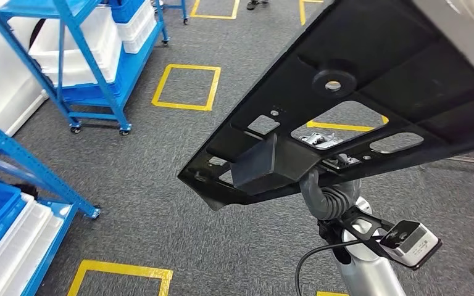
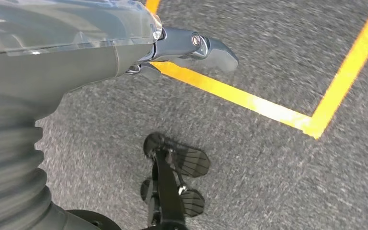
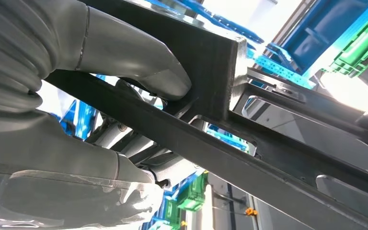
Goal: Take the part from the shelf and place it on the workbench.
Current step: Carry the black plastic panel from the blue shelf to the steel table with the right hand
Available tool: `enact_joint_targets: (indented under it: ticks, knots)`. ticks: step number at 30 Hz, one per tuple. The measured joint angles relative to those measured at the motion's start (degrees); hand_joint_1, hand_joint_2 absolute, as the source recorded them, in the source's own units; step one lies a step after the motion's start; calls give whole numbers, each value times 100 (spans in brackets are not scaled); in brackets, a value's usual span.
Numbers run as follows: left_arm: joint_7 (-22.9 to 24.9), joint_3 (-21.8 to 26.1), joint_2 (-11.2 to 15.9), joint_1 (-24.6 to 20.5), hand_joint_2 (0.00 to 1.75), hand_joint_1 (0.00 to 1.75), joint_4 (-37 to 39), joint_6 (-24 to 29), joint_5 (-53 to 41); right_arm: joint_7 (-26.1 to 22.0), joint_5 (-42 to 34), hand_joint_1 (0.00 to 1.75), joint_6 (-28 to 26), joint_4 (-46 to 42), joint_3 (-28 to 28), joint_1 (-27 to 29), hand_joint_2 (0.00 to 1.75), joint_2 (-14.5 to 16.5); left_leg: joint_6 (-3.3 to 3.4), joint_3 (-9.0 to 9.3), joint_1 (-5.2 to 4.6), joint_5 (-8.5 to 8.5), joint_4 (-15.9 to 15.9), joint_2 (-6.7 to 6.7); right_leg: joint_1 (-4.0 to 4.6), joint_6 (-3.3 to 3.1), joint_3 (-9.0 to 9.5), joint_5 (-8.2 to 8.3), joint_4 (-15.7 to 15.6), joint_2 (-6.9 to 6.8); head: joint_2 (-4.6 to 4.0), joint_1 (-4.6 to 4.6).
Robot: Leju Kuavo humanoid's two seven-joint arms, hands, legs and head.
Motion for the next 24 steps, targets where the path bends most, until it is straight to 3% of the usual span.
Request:
enact_joint_targets:
  ticks: [1, 3, 5, 7, 9, 10, 11, 12, 14, 16, 19, 21, 23, 24]
  knots:
    - [-2, 0, 2, -3, 175, 0, 0, 0, 4, -1, 15, 175, -10, -12, 26, 4, 175, 0, 19, 36, -9, -2, -84, -44, -12, 36, -23, 4, 8, 62, 0, -1]
    - [-8, 0, 0, -23, 175, 0, -1, -3, 11, -1, 36, 175, -27, -31, 61, 10, 175, -1, 71, 65, -20, 17, -123, 67, -37, 107, -49, 19, 4, 153, 0, 1]
    - [-14, 0, -4, -39, 175, 0, -1, -7, 13, 1, 41, 175, -37, -46, 77, -5, 175, -3, 145, 101, -9, 49, -181, 196, -24, 155, -127, -83, 163, -47, 0, 2]
    - [-19, 0, -6, -26, 175, 0, -1, -11, 13, 1, 39, 175, -38, -51, 97, -24, 175, -5, 196, 124, -22, 55, -212, 342, -21, 194, -437, -407, 779, -403, 0, 2]
    - [-21, 1, -5, -7, 175, 0, 0, -13, 14, 1, 35, 175, -36, -48, 122, -23, 175, -8, 213, 125, -42, 41, -211, 491, -56, 231, -831, -700, 1526, -550, 0, 2]
    - [-21, 2, -4, -5, 175, 0, 0, -11, 17, 1, 29, 175, -32, -45, 132, -21, 175, -10, 210, 128, -46, 31, -210, 564, -73, 244, -917, -710, 1680, -571, 0, 3]
    - [-22, 2, -4, -7, 175, 0, 0, -10, 24, 1, 20, 175, -25, -40, 139, -25, 175, -12, 202, 136, -47, 20, -209, 635, -87, 252, -883, -616, 1607, -590, 0, 2]
    - [-23, 2, -5, -11, 175, 0, 0, -8, 32, 1, 7, 175, -14, -34, 145, -36, 175, -14, 189, 150, -48, 6, -208, 701, -95, 254, -732, -443, 1319, -622, 0, 2]
    - [-28, 2, -6, -20, 175, 0, 0, 0, 49, 2, -35, 175, 22, -13, 152, -95, 175, -15, 145, 189, -63, -31, -203, 813, -69, 223, -280, -117, 486, -852, 0, 2]
    - [-37, 2, -7, -29, 175, 0, -1, 14, 59, 2, -80, 175, 59, 19, 160, -181, 175, -16, 83, 222, -90, -71, -198, 906, -21, 164, -53, -22, 43, -1015, 0, 2]
    - [-53, 2, -10, -52, 175, 0, 0, 20, 61, 2, -91, 175, 70, 68, 170, -248, 175, -15, -18, 268, -80, -128, -190, 1020, 3, 73, -49, -27, -10, -856, 0, 2]
    - [-62, 2, -13, -65, 175, 0, 0, 6, 49, 3, -74, 175, 60, 102, 184, -291, 175, -6, -64, 180, -50, -311, 70, 820, -19, -9, -22, -8, -46, -737, 0, 1]
    - [-62, 1, -6, -49, 175, 0, 0, -9, 27, 2, -51, 175, 49, 146, 209, -327, 175, 9, -78, -154, -36, -662, 771, 530, -20, -70, -9, -6, -55, -614, 0, 0]
    - [-57, 1, -1, -35, 175, 0, 0, -13, 16, 3, -43, 175, 45, 171, 222, -333, 175, 16, -81, -365, -34, -809, 1171, 463, -11, -84, -8, -8, -52, -540, 0, -1]
